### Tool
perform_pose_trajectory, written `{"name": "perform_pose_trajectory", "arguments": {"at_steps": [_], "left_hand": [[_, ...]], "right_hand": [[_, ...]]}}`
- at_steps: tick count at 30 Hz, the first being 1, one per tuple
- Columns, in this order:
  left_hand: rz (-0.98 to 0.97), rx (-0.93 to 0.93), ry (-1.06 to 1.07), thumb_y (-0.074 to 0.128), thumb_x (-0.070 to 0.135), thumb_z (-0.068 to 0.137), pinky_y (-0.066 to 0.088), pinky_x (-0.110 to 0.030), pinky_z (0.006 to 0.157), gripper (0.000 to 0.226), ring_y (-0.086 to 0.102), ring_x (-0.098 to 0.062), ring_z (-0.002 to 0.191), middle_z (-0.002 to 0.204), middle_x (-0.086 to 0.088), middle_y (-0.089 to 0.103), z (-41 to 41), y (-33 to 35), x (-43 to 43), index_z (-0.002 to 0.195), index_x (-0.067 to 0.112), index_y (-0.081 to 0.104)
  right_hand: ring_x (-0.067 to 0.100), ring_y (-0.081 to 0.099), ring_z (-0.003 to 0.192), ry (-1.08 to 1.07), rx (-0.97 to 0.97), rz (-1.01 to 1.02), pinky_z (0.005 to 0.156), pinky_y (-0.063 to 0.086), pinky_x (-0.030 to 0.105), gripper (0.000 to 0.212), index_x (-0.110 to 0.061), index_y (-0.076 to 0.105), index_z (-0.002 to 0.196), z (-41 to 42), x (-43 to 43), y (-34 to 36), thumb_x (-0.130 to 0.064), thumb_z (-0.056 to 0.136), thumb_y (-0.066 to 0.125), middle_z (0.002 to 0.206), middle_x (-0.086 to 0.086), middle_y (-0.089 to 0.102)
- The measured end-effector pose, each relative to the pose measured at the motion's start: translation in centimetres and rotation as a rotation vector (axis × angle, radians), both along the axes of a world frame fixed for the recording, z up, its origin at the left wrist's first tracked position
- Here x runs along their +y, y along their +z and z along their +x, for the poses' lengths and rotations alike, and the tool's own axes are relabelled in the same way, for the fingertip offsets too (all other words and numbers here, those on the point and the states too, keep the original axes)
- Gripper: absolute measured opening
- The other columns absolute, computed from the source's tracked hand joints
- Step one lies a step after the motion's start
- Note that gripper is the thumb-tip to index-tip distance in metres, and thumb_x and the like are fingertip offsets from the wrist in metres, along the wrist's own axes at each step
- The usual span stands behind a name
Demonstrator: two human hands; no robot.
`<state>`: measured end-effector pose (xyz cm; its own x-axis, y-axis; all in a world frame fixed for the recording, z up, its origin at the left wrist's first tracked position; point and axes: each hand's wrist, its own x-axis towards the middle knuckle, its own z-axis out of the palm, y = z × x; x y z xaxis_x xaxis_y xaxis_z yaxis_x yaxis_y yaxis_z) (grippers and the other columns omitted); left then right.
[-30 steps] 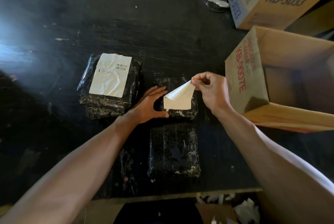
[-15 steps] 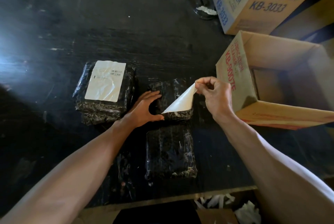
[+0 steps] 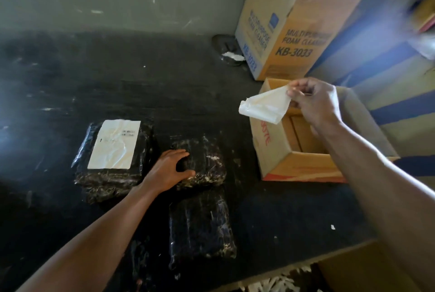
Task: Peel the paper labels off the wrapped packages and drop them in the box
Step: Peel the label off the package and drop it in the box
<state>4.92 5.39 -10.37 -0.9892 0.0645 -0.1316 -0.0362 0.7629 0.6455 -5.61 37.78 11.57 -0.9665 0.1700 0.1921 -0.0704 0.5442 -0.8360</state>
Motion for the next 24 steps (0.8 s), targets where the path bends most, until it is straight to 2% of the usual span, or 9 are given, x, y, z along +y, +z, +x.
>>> {"name": "perform_pose_trajectory", "arguments": {"at_steps": [4,8,12,16,18,21,24], "left_hand": [[-0.001,0.066,0.111,0.073,0.05,0.081,0.032,-0.038,0.113,0.059,0.038,-0.02,0.136,0.142,0.002,0.05,-0.5,1.7,1.8,0.133,0.025,0.059],[0.016,0.11,0.083,0.07,0.049,0.085,0.034,-0.04,0.112,0.056,0.039,-0.017,0.135,0.141,0.005,0.051,-1.9,4.8,4.6,0.134,0.027,0.056],[0.058,0.164,0.02,0.067,0.049,0.086,0.039,-0.041,0.11,0.056,0.043,-0.013,0.134,0.139,0.006,0.053,-4.5,8.0,8.9,0.136,0.026,0.054],[0.086,0.219,-0.016,0.065,0.045,0.089,0.034,-0.04,0.114,0.058,0.036,-0.013,0.139,0.145,0.005,0.047,-6.3,11.9,15.4,0.141,0.024,0.049],[0.077,0.236,-0.04,0.063,0.047,0.09,0.03,-0.038,0.115,0.061,0.033,-0.012,0.14,0.148,0.005,0.044,-7.0,13.3,18.8,0.143,0.024,0.046],[0.069,0.212,-0.079,0.062,0.049,0.09,0.03,-0.04,0.113,0.064,0.028,-0.012,0.142,0.152,0.005,0.039,-8.0,14.2,23.0,0.146,0.025,0.041],[0.048,0.171,-0.11,0.061,0.05,0.09,0.029,-0.045,0.115,0.07,0.021,-0.015,0.146,0.157,0.006,0.031,-8.7,14.1,26.0,0.15,0.025,0.033]], "right_hand": [[0.015,0.069,0.073,-0.139,0.025,0.047,0.077,0.063,0.038,0.01,-0.023,0.077,0.089,-0.6,4.0,-0.4,-0.014,0.087,0.076,0.093,0.005,0.076],[0.024,0.073,0.086,-0.223,0.075,0.116,0.083,0.061,0.046,0.017,-0.023,0.077,0.103,-1.3,8.0,0.2,-0.016,0.087,0.077,0.099,0.002,0.076],[0.024,0.073,0.088,-0.205,0.089,0.179,0.088,0.059,0.049,0.021,-0.017,0.077,0.108,-2.3,11.2,0.8,-0.014,0.088,0.077,0.092,0.002,0.074],[0.026,0.068,0.108,-0.152,0.058,0.337,0.095,0.056,0.044,0.027,-0.011,0.076,0.115,-3.9,13.9,0.5,-0.012,0.089,0.073,0.116,0.01,0.074],[0.027,0.066,0.112,-0.13,0.014,0.367,0.095,0.056,0.045,0.026,-0.01,0.075,0.115,-4.7,14.9,-0.3,-0.012,0.09,0.07,0.121,0.011,0.071],[0.027,0.067,0.108,-0.113,-0.024,0.362,0.09,0.058,0.046,0.02,-0.013,0.075,0.108,-5.8,16.0,-1.5,-0.015,0.088,0.07,0.118,0.009,0.07],[0.022,0.067,0.099,-0.086,-0.035,0.363,0.083,0.055,0.034,0.016,-0.012,0.075,0.102,-6.8,16.5,-2.4,-0.014,0.086,0.073,0.11,0.007,0.072]]}}
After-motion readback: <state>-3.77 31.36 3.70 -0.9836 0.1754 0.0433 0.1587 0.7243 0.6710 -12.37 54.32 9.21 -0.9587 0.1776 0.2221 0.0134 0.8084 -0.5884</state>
